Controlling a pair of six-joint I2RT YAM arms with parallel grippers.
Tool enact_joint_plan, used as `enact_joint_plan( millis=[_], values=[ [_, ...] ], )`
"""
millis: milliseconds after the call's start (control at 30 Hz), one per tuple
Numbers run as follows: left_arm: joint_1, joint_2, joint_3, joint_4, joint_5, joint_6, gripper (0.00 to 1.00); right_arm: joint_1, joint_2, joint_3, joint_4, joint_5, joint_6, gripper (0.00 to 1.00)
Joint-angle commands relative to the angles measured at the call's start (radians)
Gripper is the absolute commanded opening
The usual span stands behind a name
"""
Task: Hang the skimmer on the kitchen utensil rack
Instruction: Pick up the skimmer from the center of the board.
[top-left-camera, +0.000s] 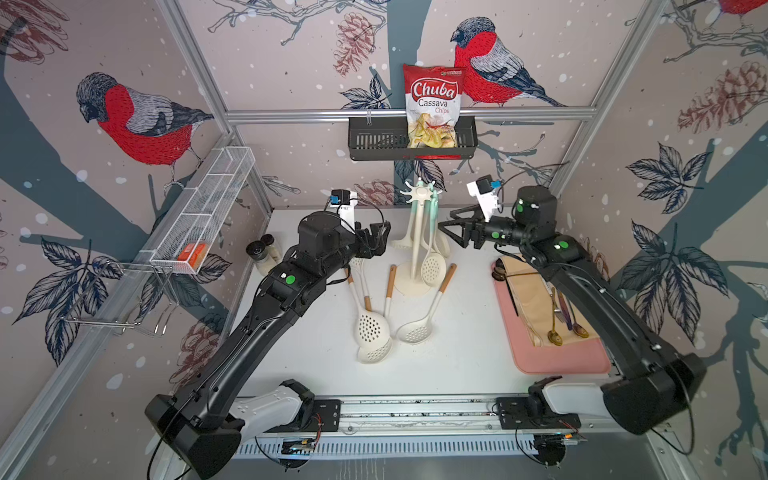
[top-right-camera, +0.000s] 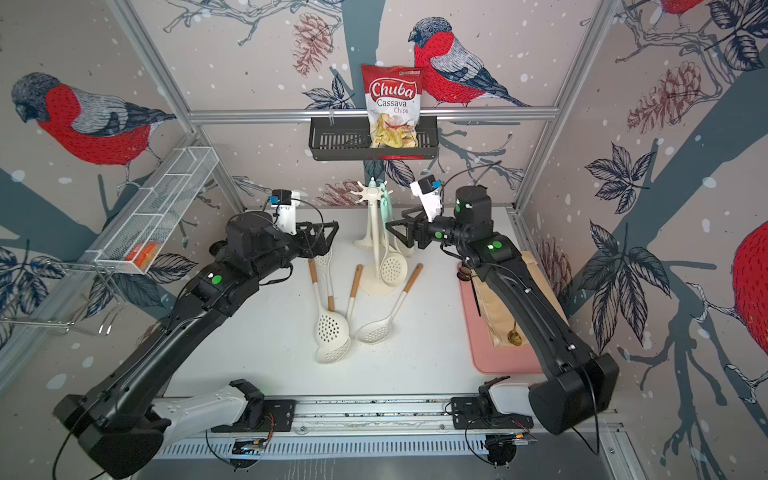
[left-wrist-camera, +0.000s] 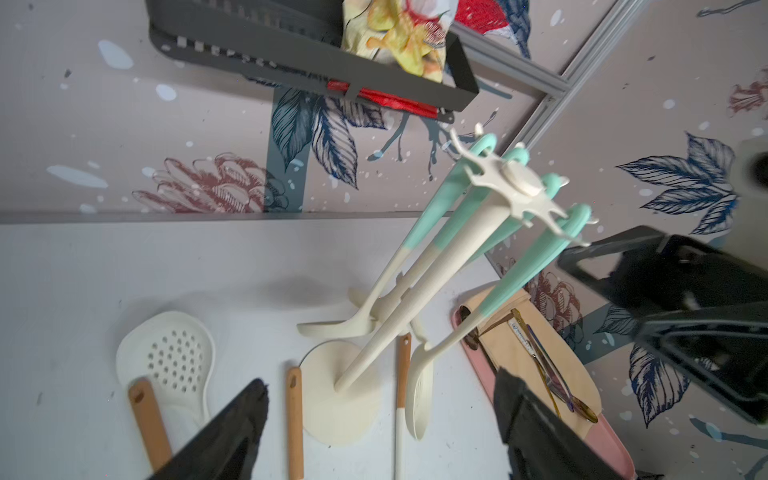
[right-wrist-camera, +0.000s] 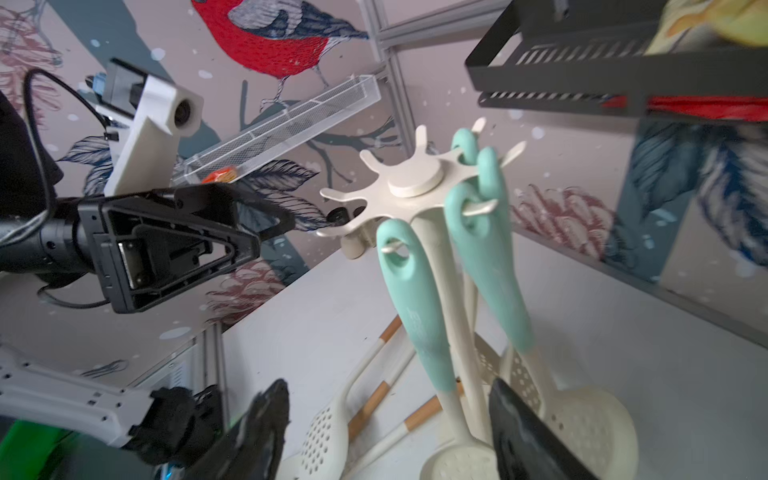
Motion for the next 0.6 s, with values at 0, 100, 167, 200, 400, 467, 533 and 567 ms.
enact_joint_plan(
  millis=[0,100,167,200,400,467,533,567],
  values=[
    [0.007,-0.012,-0.060,-0.096,-0.128,-0.071,0.81,0.022,-0.105,-0.114,0.138,0.314,0.072,0.85],
    [0.016,-0.009,-0.130,-0.159,-0.166,-0.134,0.75,0.098,-0.201,-0.241,0.112,0.517,0.118,0.97],
    [0.025,0.002,-0.179,-0.196,-0.192,-0.181,0.73,0.165,-0.253,-0.319,0.076,0.622,0.152,1.00],
    [0.032,0.011,-0.202,-0.218,-0.209,-0.206,0.73,0.200,-0.275,-0.356,0.047,0.678,0.186,1.00],
    [0.106,0.084,-0.338,-0.178,-0.153,-0.263,0.75,0.265,-0.347,-0.528,-0.084,0.843,0.458,1.00],
    [0.131,0.122,-0.344,-0.149,-0.133,-0.260,0.75,0.250,-0.382,-0.565,-0.077,0.826,0.487,1.00],
    [0.162,0.167,-0.344,-0.108,-0.091,-0.243,0.75,0.235,-0.432,-0.613,-0.036,0.768,0.473,1.00],
    [0.177,0.196,-0.338,-0.092,-0.072,-0.233,0.76,0.226,-0.463,-0.643,-0.004,0.738,0.476,1.00]
  ],
)
